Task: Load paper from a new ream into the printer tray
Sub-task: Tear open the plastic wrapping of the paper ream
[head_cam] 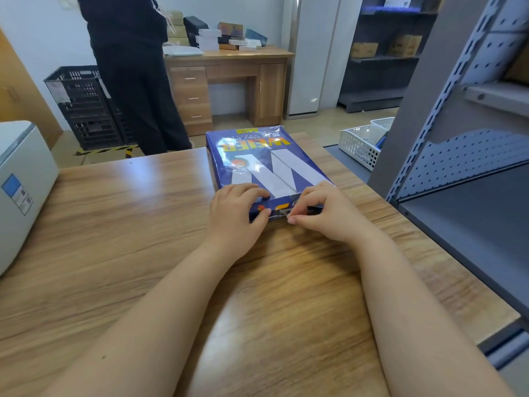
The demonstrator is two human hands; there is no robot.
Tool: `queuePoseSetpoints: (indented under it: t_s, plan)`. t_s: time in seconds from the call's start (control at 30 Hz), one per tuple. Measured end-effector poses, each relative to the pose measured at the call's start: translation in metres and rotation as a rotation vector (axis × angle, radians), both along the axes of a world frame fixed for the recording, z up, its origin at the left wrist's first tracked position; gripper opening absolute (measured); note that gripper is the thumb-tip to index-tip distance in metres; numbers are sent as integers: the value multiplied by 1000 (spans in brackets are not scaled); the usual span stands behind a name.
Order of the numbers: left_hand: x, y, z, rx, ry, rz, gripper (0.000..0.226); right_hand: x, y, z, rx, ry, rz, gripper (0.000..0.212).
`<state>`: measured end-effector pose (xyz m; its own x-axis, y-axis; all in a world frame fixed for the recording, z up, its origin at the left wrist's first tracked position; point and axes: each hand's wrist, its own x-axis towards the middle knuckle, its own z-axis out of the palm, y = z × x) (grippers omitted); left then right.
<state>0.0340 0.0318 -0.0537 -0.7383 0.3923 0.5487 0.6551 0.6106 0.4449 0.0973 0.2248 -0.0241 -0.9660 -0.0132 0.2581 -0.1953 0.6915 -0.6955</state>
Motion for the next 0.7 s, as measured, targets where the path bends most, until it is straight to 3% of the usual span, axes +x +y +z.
queuePoseSetpoints:
  t_s: [0.37, 0.63, 0.7]
  plan:
    - [1, 0, 1, 11, 18, -2, 26, 5, 9, 4, 44, -54, 12, 9]
    - [-2, -9, 11, 145, 33, -40, 29, 8, 17, 7, -116, 273, -138, 8]
    - [0, -9, 10, 122, 71, -31, 25, 4, 19, 3, -61, 314, -187, 3]
